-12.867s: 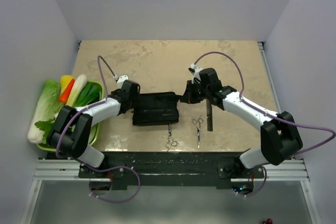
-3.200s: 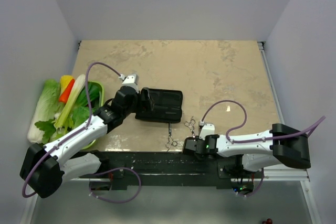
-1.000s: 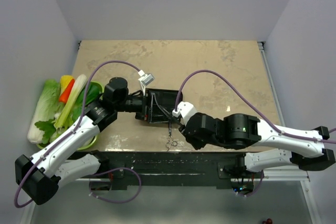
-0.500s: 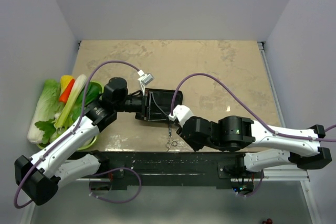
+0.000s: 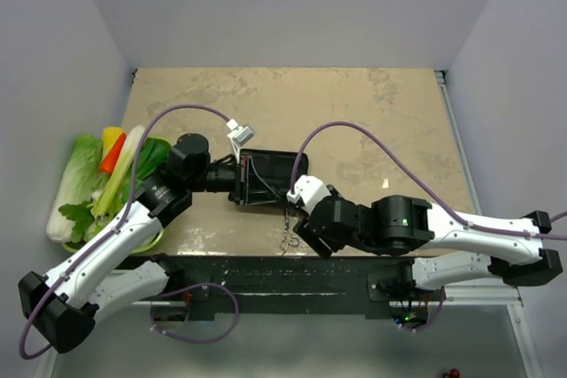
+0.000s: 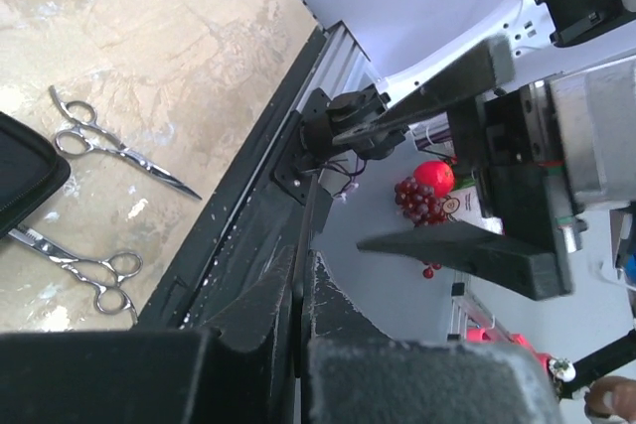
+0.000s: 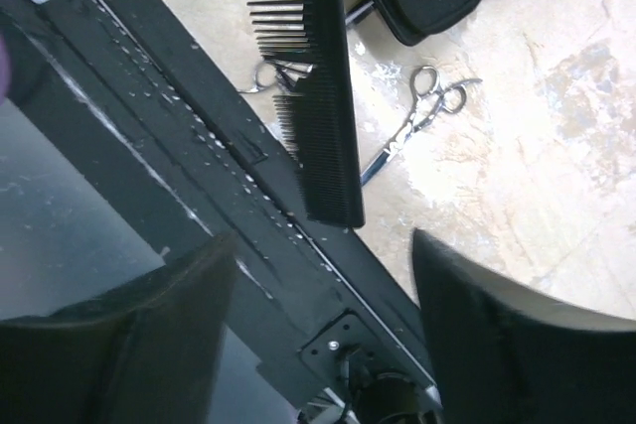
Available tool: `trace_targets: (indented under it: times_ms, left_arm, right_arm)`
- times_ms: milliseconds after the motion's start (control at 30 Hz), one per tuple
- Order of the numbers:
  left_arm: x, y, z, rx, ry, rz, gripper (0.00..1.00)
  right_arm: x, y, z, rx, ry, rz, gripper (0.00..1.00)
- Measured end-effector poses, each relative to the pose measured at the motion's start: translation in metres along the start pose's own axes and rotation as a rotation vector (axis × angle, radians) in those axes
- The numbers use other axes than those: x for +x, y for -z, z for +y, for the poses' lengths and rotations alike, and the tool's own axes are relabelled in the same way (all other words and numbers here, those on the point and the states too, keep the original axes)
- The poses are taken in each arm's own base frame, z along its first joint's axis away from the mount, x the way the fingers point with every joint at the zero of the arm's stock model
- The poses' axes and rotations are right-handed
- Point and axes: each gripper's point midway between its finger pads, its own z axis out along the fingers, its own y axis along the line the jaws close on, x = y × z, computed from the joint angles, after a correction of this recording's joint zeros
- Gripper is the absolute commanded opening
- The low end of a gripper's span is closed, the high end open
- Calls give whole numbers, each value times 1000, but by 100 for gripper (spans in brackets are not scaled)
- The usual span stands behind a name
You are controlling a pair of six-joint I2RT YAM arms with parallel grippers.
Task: Sort the hair-cutting tools
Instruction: Pick up the comb at the center of the board.
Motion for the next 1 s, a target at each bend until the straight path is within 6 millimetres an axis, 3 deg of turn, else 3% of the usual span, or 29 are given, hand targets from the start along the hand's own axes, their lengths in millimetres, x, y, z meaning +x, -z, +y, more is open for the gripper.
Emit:
trace_targets:
  times_ms: [100, 133, 267, 400, 700, 1000]
  left_arm:
    - [-3, 2, 0, -12, -9, -25, 0]
    - [-4, 3, 0, -14, -14, -38, 0]
    - [-8, 12, -13, 20, -46, -108, 0]
    - [-18, 25, -40, 123, -109, -209, 0]
    - [-31, 50, -92, 334, -227, -345, 0]
    - [-33, 59, -108, 396, -273, -382, 0]
  right_arm:
    - [-6, 13, -2, -32, -25, -50, 98]
    - [-10, 21, -4, -48, -41, -80, 98]
    - [-41, 76, -15, -168, -170, -319, 98]
    - [-52, 119, -30, -277, -311, -527, 98]
    - [-43, 97, -7, -419, -433, -634, 85]
    - [-75, 132, 3, -574, -493, -812, 64]
